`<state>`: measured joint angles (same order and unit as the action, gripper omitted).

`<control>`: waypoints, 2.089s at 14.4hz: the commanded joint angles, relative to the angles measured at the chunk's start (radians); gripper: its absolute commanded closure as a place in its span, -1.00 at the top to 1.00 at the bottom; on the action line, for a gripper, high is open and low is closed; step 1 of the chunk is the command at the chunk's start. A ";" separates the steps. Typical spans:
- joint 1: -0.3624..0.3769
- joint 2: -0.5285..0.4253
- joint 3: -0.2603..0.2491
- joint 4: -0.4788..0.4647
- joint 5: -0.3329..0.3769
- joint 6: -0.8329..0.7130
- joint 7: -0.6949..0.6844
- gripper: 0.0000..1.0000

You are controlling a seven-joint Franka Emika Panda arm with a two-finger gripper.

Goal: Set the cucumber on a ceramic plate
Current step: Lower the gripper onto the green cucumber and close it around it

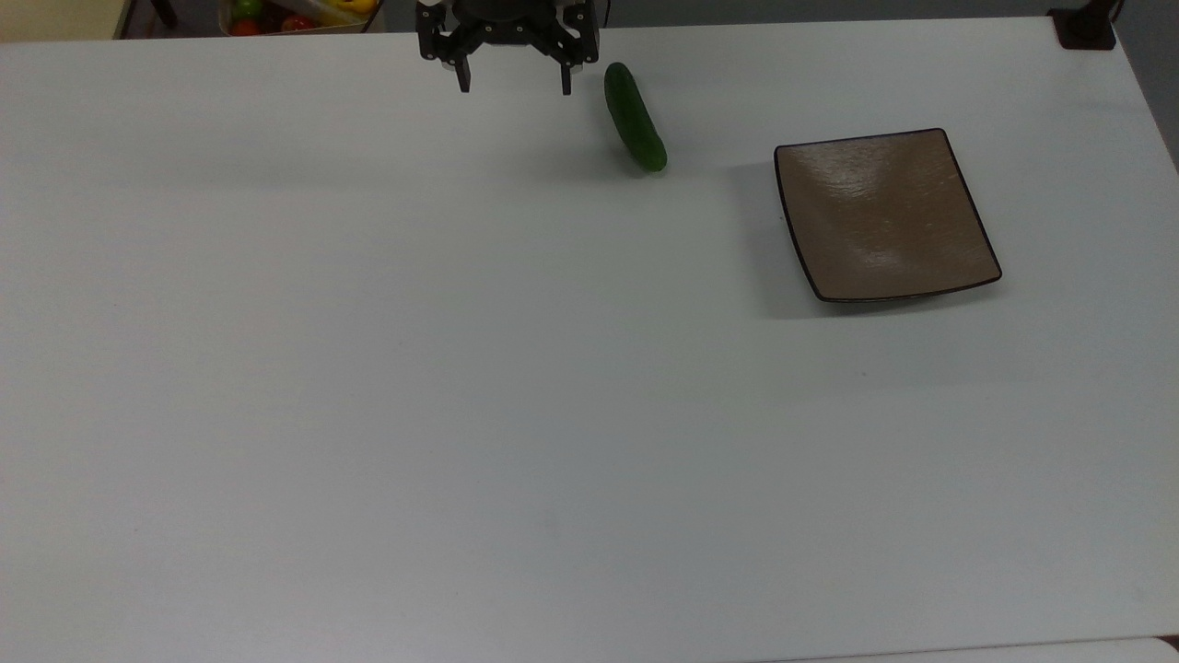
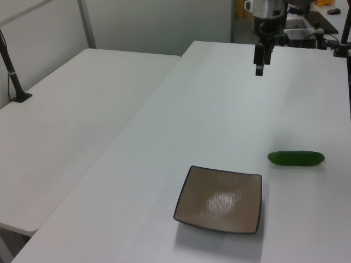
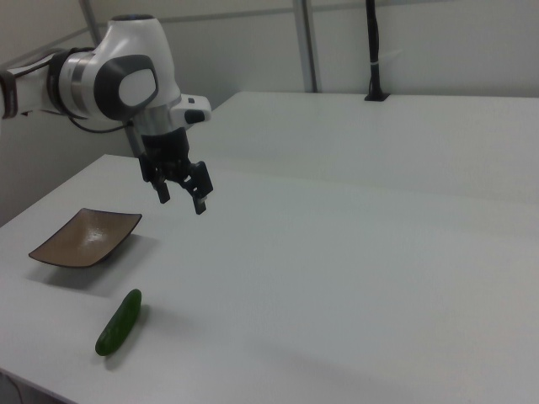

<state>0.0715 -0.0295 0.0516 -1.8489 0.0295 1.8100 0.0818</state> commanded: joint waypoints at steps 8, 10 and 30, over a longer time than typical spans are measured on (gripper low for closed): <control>0.024 -0.148 0.137 -0.427 0.003 0.158 -0.028 1.00; 0.034 -0.141 0.154 -0.466 0.003 0.164 -0.074 1.00; 0.129 0.077 0.165 -0.478 -0.056 0.312 0.004 -0.67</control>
<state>0.1911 0.0545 0.2151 -2.3283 -0.0108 2.1054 0.0549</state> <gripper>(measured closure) 0.454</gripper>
